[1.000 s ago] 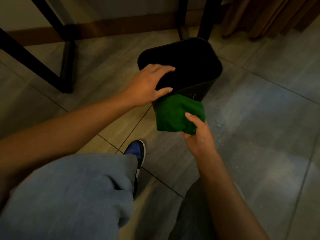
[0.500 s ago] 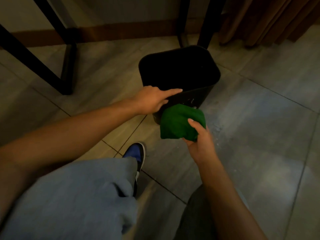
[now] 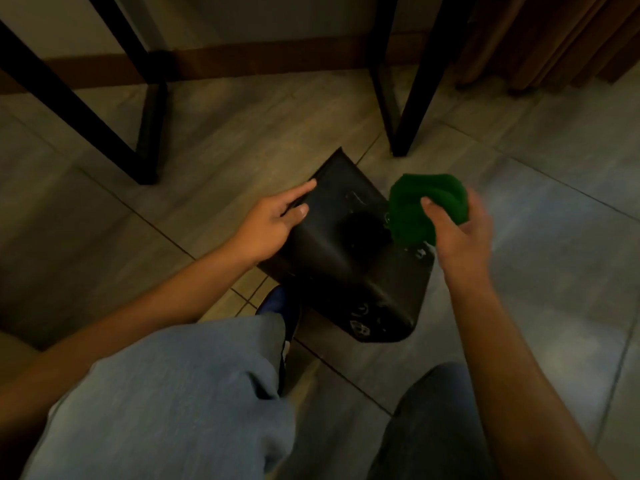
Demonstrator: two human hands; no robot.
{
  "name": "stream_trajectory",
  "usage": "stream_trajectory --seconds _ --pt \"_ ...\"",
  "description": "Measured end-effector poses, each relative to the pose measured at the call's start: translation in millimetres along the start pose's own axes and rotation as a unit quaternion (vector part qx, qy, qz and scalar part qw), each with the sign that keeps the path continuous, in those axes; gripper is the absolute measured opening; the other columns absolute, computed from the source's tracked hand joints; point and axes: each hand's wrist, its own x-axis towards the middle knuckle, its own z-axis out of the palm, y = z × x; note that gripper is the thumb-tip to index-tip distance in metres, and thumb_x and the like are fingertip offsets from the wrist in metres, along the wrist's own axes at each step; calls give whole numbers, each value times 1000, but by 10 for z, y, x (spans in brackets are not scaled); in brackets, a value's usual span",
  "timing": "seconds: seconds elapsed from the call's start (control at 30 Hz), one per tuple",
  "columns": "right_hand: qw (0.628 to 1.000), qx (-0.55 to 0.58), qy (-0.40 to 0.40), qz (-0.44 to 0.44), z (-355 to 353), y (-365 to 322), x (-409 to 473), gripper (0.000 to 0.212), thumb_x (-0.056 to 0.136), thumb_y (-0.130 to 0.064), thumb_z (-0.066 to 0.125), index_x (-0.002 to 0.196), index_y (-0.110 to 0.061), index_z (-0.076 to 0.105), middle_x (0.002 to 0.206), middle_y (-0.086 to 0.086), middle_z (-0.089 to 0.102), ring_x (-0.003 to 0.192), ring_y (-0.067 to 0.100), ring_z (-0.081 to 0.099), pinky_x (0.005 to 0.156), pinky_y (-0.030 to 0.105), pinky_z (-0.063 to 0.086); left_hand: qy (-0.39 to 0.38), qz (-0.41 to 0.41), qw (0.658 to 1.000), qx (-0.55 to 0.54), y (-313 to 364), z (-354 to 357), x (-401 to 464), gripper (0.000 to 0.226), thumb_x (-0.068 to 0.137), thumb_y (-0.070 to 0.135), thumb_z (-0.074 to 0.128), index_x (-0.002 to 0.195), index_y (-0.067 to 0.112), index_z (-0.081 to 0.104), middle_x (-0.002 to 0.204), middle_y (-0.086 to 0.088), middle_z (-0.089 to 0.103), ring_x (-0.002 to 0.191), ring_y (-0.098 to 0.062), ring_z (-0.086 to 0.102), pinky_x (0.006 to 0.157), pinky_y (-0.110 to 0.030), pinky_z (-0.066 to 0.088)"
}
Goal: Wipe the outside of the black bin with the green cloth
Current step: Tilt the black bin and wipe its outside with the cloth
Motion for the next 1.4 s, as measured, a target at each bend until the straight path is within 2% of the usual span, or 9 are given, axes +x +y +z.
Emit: stream_trajectory --seconds 0.17,0.27,0.47,0.57,0.67,0.83,1.0,1.33,1.4 --pt "986 -157 -31 -48 125 218 150 33 95 -23 73 128 -20 67 107 -7 69 96 5 66 86 20 57 -24 -43 998 -49 -100 68 -27 57 104 11 52 156 21 33 140 -7 58 130 -17 57 104 -18 46" --pt "986 -157 -52 -38 245 364 84 37 91 -30 75 127 -21 68 107 -3 71 99 11 68 91 40 60 -23 -55 997 -38 -150 33 -39 56 103 10 54 155 19 35 139 -12 60 127 -19 59 102 -15 46" --pt "986 -130 -104 -27 444 588 -275 37 90 -57 59 112 -32 75 151 -8 54 147 14 42 122 39 34 31 -36 999 13 -144 98 -41 51 97 14 64 146 10 48 132 5 59 95 24 58 88 -2 45" --pt "987 -151 -37 -39 503 588 -300 46 92 -53 61 128 -26 65 146 -3 53 137 17 50 115 49 44 6 -40 998 37 -159 86 -12 49 96 19 68 142 16 51 125 1 65 99 6 66 97 -29 56" --pt "971 -237 8 -18 578 632 -330 77 90 -64 55 156 -29 39 167 8 31 154 27 30 123 56 31 -38 -37 995 82 -150 160 -20 47 96 29 64 139 20 52 123 2 67 107 -11 68 101 -43 54" --pt "950 -312 -11 -18 677 711 -271 85 86 -73 42 158 -29 38 171 13 21 161 30 12 127 59 13 -69 -44 994 73 -221 249 -30 47 98 27 56 144 18 48 135 2 62 124 -13 60 110 -37 46" --pt "963 -267 -37 -31 701 752 -383 82 85 -56 53 158 -20 39 170 13 24 160 29 14 125 61 19 -58 -58 996 36 -256 278 -53 58 104 9 50 157 15 27 154 10 35 138 7 34 106 0 26" --pt "976 -186 -78 -85 1002 563 -429 75 84 -44 56 152 -12 49 165 18 35 157 30 25 122 60 29 -24 -30 999 26 -264 282 30 58 105 12 49 157 15 25 156 6 32 145 -2 27 110 -3 20" --pt "972 -202 -65 -96 1046 536 -305 74 88 -50 58 152 -13 49 163 18 37 156 31 27 123 58 30 -27 -20 999 21 -246 297 55 61 103 18 51 158 15 25 160 2 31 149 -8 28 119 -15 20"
